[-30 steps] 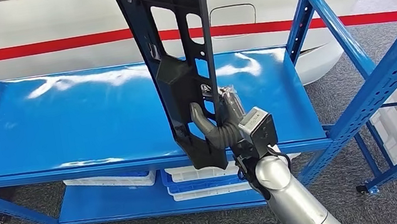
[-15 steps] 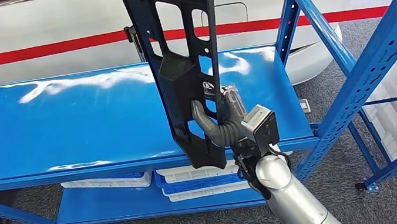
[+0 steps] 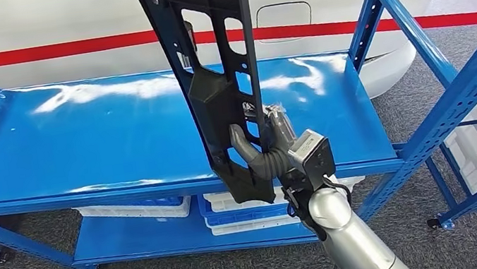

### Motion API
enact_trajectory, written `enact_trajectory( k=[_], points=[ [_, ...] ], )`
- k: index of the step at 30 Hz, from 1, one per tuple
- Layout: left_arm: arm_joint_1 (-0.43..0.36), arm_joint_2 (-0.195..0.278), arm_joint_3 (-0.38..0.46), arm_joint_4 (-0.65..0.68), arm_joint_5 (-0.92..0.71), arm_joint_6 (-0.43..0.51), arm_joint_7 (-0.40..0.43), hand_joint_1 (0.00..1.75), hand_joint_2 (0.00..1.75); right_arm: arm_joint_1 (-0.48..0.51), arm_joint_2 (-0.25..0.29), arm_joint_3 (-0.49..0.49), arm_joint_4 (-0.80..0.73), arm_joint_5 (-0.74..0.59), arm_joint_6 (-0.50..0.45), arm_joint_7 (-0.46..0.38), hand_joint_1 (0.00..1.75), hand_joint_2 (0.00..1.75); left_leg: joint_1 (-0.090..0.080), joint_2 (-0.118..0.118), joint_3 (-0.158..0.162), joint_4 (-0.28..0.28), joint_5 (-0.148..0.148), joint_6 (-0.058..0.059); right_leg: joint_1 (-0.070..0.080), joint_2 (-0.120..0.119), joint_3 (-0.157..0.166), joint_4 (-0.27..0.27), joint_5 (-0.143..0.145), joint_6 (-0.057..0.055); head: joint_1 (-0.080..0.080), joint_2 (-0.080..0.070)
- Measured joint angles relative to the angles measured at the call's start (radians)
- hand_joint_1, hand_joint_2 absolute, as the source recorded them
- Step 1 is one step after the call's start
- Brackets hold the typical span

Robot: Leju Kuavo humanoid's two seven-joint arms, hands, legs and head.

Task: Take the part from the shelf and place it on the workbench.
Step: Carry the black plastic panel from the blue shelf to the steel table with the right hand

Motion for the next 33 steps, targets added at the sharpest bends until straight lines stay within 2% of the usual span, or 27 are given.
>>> enact_trajectory(
  k=[1,3,4,5,6,7,8,9,10,12,13,14,15,16,17,19,20,21,24,25,26,28,29,30,31,32,33],
  points=[
    [0.001,0.0,0.0,0.0,-0.001,0.001,-0.002,0.0,1.75,0.001,0.0,-0.001,0.0,0.0,0.0,0.0,1.75,1.75,-0.002,0.0,-0.007,0.001,0.005,0.0,0.001,0.0,0.018,-0.018,0.006,0.005,0.0,0.0],
    [0.001,-0.001,0.0,0.0,-0.004,0.003,-0.005,0.0,1.75,0.001,0.0,-0.004,-0.001,0.001,0.0,0.001,1.75,1.75,-0.005,-0.001,-0.017,0.003,0.015,-0.004,0.003,-0.001,0.103,-0.148,0.044,0.013,0.0,0.0],
    [0.001,-0.002,0.0,0.0,-0.005,0.003,-0.006,0.0,1.75,0.001,0.001,-0.005,-0.003,0.002,0.0,0.001,1.75,1.75,-0.007,-0.002,-0.02,0.005,0.019,-0.008,0.006,-0.001,0.141,-0.214,0.062,0.012,0.0,0.0],
    [0.001,-0.003,0.0,0.0,-0.006,0.004,-0.008,0.0,1.75,0.001,0.001,-0.007,-0.005,0.002,0.0,0.001,1.75,1.75,-0.008,-0.001,-0.023,0.007,0.022,-0.012,0.008,-0.001,0.164,-0.259,0.074,0.009,-0.001,0.0],
    [0.001,-0.003,0.0,0.0,-0.007,0.004,-0.01,0.0,1.75,0.001,0.002,-0.009,-0.006,0.002,0.0,0.001,1.75,1.75,-0.008,-0.001,-0.024,0.008,0.026,-0.018,0.011,-0.001,0.173,-0.281,0.08,0.003,-0.001,0.0],
    [0.001,-0.003,0.0,0.0,-0.008,0.004,-0.011,0.0,1.75,0.001,0.002,-0.01,-0.008,0.002,0.0,0.001,1.75,1.75,-0.007,-0.001,-0.025,0.007,0.031,-0.024,0.014,0.0,0.169,-0.282,0.086,-0.003,-0.001,0.0],
    [0.001,-0.003,0.0,0.0,-0.008,0.004,-0.012,0.0,1.75,0.002,0.002,-0.01,-0.009,0.002,0.0,0.001,1.75,1.75,-0.005,-0.002,-0.027,0.007,0.037,-0.031,0.011,0.0,0.166,-0.284,0.094,-0.009,-0.001,0.0],
    [0.001,-0.003,0.0,0.0,-0.009,0.004,-0.013,0.0,1.75,0.002,0.002,-0.011,-0.01,0.002,0.0,0.001,1.75,1.75,-0.002,-0.003,-0.033,0.01,0.033,-0.037,0.008,-0.001,0.164,-0.287,0.103,-0.016,-0.001,0.0],
    [0.002,-0.003,0.0,0.0,-0.01,0.005,-0.014,0.0,1.75,0.002,0.003,-0.011,-0.011,0.003,0.0,0.002,1.75,1.75,0.0,-0.005,-0.043,0.026,0.015,-0.044,0.003,-0.002,0.16,-0.29,0.114,-0.024,-0.003,0.0],
    [0.003,-0.003,0.0,0.0,-0.012,0.005,-0.016,0.0,1.75,0.002,0.005,-0.011,-0.014,0.003,0.0,0.003,1.75,1.75,0.007,-0.007,-0.076,0.115,-0.065,-0.058,0.0,-0.003,0.147,-0.291,0.134,-0.034,-0.009,0.0],
    [0.003,-0.003,0.0,0.0,-0.013,0.005,-0.016,0.0,1.75,0.003,0.006,-0.011,-0.015,0.004,0.0,0.004,1.75,1.75,0.011,-0.007,-0.095,0.181,-0.112,-0.065,0.0,-0.004,0.136,-0.29,0.143,-0.038,-0.012,0.0],
    [0.003,-0.003,0.0,0.0,-0.013,0.005,-0.017,0.0,1.75,0.004,0.006,-0.011,-0.015,0.004,0.0,0.004,1.75,1.75,0.014,-0.007,-0.107,0.241,-0.146,-0.07,0.001,-0.004,0.125,-0.289,0.15,-0.037,-0.012,0.0],
    [0.003,-0.003,0.0,0.0,-0.013,0.006,-0.017,0.0,1.75,0.004,0.006,-0.012,-0.015,0.004,0.0,0.004,1.75,1.75,0.016,-0.007,-0.107,0.276,-0.163,-0.075,0.002,-0.004,0.114,-0.287,0.158,-0.035,-0.012,0.0],
    [0.002,-0.003,0.0,0.0,-0.013,0.006,-0.017,0.0,1.75,0.005,0.006,-0.012,-0.015,0.004,0.0,0.005,1.75,1.75,0.019,-0.007,-0.087,0.273,-0.161,-0.078,0.002,-0.004,0.104,-0.285,0.165,-0.033,-0.012,0.0],
    [0.002,-0.003,0.0,0.0,-0.014,0.006,-0.018,0.0,1.75,0.005,0.006,-0.013,-0.015,0.004,0.0,0.006,1.75,1.75,0.022,-0.007,-0.047,0.229,-0.145,-0.079,0.001,-0.003,0.095,-0.283,0.171,-0.03,-0.012,0.0],
    [-0.002,-0.003,0.0,0.0,-0.015,0.007,-0.019,0.0,1.75,0.004,0.006,-0.014,-0.017,0.005,0.0,0.006,1.75,1.75,0.024,-0.008,0.056,0.09,-0.112,-0.076,0.002,-0.003,0.081,-0.277,0.182,-0.02,-0.012,0.0],
    [-0.005,-0.003,0.0,0.0,-0.015,0.007,-0.02,0.0,1.75,0.003,0.006,-0.015,-0.018,0.006,0.0,0.006,1.75,1.75,0.021,-0.01,0.089,0.038,-0.103,-0.069,0.004,-0.003,0.076,-0.275,0.188,-0.013,-0.01,0.0],
    [-0.006,-0.003,0.0,0.0,-0.016,0.007,-0.021,0.0,1.75,0.002,0.006,-0.016,-0.02,0.007,0.0,0.006,1.75,1.75,0.017,-0.012,0.103,0.012,-0.099,-0.061,0.004,-0.004,0.072,-0.274,0.194,-0.006,-0.008,0.0],
    [-0.007,-0.003,0.0,0.0,-0.018,0.008,-0.024,0.0,1.75,0.002,0.005,-0.016,-0.021,0.012,-0.001,0.006,1.75,1.75,0.007,-0.009,0.088,0.003,-0.075,-0.031,0.001,-0.004,0.061,-0.277,0.21,0.016,-0.004,0.0],
    [-0.008,-0.003,0.0,0.0,-0.019,0.009,-0.024,0.0,1.75,0.002,0.003,-0.016,-0.021,0.012,-0.001,0.006,1.75,1.75,0.007,-0.007,0.079,-0.002,-0.062,-0.019,0.001,-0.003,0.05,-0.264,0.196,0.016,-0.003,0.0],
    [-0.008,-0.004,0.0,0.0,-0.019,0.009,-0.025,0.0,1.75,0.002,0.002,-0.016,-0.021,0.013,-0.001,0.006,1.75,1.75,0.008,-0.003,0.067,-0.006,-0.047,-0.008,0.002,-0.002,0.035,-0.234,0.165,0.011,-0.002,0.0],
    [-0.009,-0.003,0.0,0.0,-0.02,0.009,-0.026,0.0,1.75,0.003,-0.001,-0.017,-0.022,0.014,-0.001,0.006,1.75,1.75,0.007,0.0,0.037,-0.008,-0.021,0.005,0.002,-0.001,-0.003,-0.12,0.071,-0.005,0.001,0.0],
    [-0.009,-0.003,0.0,0.0,-0.02,0.009,-0.026,0.0,1.75,0.003,-0.003,-0.016,-0.022,0.014,-0.001,0.006,1.75,1.75,0.006,0.002,0.021,-0.008,-0.009,0.007,0.001,-0.001,-0.015,-0.058,0.035,-0.008,0.002,0.0],
    [-0.009,-0.003,0.0,0.0,-0.019,0.01,-0.027,0.0,1.75,0.004,-0.004,-0.016,-0.021,0.014,-0.002,0.006,1.75,1.75,0.005,0.002,0.003,-0.007,0.004,0.007,0.001,-0.001,-0.016,-0.01,0.018,-0.004,0.002,0.0],
    [-0.009,-0.003,0.0,0.0,-0.018,0.01,-0.028,0.0,1.75,0.004,-0.006,-0.016,-0.021,0.014,-0.002,0.006,1.75,1.75,0.004,0.003,-0.015,-0.006,0.017,0.005,0.001,-0.001,-0.003,0.01,0.021,0.005,0.002,0.0],
    [-0.008,-0.003,0.0,0.0,-0.016,0.01,-0.029,0.0,1.75,0.003,-0.007,-0.015,-0.021,0.014,-0.002,0.006,1.75,1.75,0.004,0.004,-0.033,-0.006,0.031,0.002,0.001,-0.001,0.026,-0.004,0.038,0.016,0.002,0.0],
    [-0.008,-0.003,0.0,0.0,-0.015,0.01,-0.031,0.0,1.75,0.002,-0.007,-0.015,-0.021,0.014,-0.002,0.006,1.75,1.75,0.004,0.004,-0.049,-0.005,0.044,-0.002,0.001,-0.002,0.071,-0.048,0.058,0.024,0.002,0.0]
  ],
)
